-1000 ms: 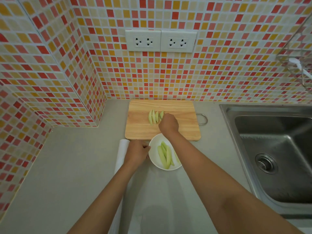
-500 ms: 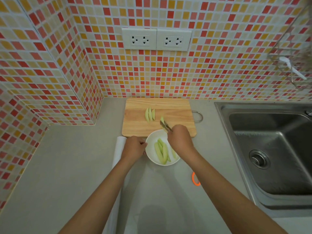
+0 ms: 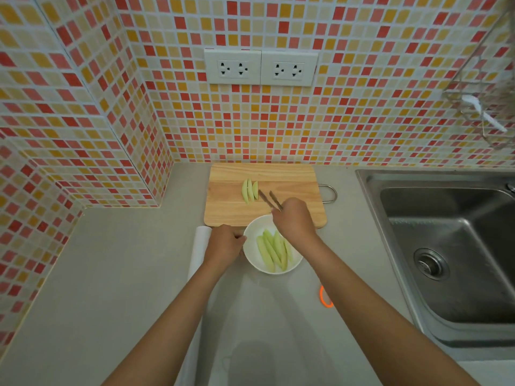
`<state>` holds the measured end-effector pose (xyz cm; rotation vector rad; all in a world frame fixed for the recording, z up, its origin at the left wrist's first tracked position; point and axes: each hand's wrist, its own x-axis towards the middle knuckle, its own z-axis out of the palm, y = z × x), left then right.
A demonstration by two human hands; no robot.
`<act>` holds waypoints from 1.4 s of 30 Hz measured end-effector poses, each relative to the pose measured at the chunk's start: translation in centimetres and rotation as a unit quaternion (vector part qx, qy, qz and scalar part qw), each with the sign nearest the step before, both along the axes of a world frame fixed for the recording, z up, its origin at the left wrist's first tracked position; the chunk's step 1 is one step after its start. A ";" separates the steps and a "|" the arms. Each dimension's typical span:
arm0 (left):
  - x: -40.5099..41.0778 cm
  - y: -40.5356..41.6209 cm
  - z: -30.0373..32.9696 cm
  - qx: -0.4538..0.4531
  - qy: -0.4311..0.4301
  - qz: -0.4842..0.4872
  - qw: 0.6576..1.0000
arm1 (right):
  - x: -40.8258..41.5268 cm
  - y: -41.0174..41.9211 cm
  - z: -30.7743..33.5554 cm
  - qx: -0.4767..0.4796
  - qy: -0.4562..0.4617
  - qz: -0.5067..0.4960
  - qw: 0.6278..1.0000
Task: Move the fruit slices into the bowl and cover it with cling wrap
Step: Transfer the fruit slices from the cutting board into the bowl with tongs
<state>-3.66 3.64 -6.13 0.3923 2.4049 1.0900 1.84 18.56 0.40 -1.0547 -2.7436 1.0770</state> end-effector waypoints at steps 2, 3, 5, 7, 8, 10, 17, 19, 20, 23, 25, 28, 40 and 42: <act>0.0 0.0 -0.1 0.001 -0.001 0.005 1.000 | -2.9 0.0 -0.5 -0.006 -0.012 0.008 1.000; 0.0 0.0 -0.2 0.002 -0.001 0.006 1.000 | -4.1 -0.1 -0.8 -0.008 -0.019 0.011 1.000; 0.0 0.1 -0.3 0.002 -0.002 0.006 1.000 | -5.8 -0.4 -1.5 -0.006 -0.032 0.016 0.999; -0.1 0.0 -0.5 0.006 -0.006 0.008 1.000 | -6.8 -0.6 -2.3 0.000 -0.040 0.021 0.999; -0.1 0.0 -0.6 0.009 -0.008 0.010 1.000 | -7.2 -0.7 -2.6 0.003 -0.044 0.023 0.999; -0.1 0.0 -0.7 0.011 -0.007 0.008 1.000 | -7.6 -0.7 -3.1 0.017 -0.051 0.035 0.998; -0.1 0.1 -0.6 0.011 -0.002 0.003 1.000 | -8.2 -0.8 -3.0 0.055 -0.069 0.069 0.994; -0.1 0.1 -0.7 0.012 -0.003 0.007 1.000 | -8.1 -0.7 -3.0 0.054 -0.072 0.061 0.994; -0.1 0.1 -0.7 0.012 -0.003 0.009 1.000 | -8.1 -0.7 -3.0 0.057 -0.076 0.057 0.994; 0.0 0.1 -0.7 0.006 -0.005 0.013 1.000 | -8.0 -1.0 -2.7 0.065 -0.079 0.059 0.993; 0.0 0.1 -0.6 0.007 -0.006 0.016 1.000 | -7.9 -1.0 -2.6 0.069 -0.080 0.063 0.992; 0.0 0.1 -0.6 0.005 -0.008 0.015 1.000 | -7.7 -0.6 -2.6 0.068 -0.074 0.066 0.993; 0.1 0.1 -0.1 -0.004 -0.002 0.003 1.000 | 5.3 -1.6 -0.2 -0.001 -0.031 0.016 0.999; 0.1 0.1 0.0 -0.006 0.000 0.000 1.000 | 7.2 -2.3 -1.3 0.014 -0.063 0.023 0.998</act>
